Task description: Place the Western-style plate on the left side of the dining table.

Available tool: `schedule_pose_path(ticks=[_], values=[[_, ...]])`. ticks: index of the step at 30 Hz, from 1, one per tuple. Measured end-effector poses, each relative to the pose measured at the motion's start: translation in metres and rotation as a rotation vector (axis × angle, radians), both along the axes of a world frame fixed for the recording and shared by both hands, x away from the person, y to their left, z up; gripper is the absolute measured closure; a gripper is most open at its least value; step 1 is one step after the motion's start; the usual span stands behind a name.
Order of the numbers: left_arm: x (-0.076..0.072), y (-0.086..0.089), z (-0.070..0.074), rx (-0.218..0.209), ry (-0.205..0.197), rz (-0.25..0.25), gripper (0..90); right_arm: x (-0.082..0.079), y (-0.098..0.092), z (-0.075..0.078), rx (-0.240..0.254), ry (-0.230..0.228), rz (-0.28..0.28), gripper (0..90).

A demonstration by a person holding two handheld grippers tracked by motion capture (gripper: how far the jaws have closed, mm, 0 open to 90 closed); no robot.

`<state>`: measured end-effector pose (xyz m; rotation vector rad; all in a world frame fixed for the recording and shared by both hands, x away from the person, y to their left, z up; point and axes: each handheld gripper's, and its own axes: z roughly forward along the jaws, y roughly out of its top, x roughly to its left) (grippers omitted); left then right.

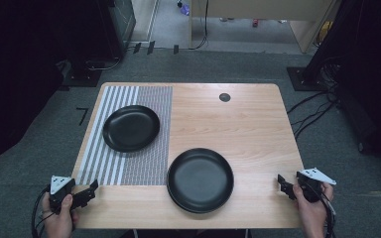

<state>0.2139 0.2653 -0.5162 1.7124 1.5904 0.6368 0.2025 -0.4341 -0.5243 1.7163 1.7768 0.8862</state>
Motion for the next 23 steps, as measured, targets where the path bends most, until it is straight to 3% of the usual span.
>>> schedule_pose_path(ticks=[3, 7, 23], values=[[0.002, -0.004, -0.001, 0.037, 0.024, -0.009, 14.4, 0.000, 0.006, 0.000, -0.063, 0.005, 0.008, 23.5], [0.003, -0.011, -0.002, 0.126, 0.040, -0.022, 14.3, 0.000, 0.006, -0.001, -0.048, 0.010, 0.019, 21.9], [0.003, -0.011, -0.002, 0.122, 0.041, -0.024, 14.0, 0.001, 0.006, -0.001, -0.049, 0.014, 0.031, 20.1]])
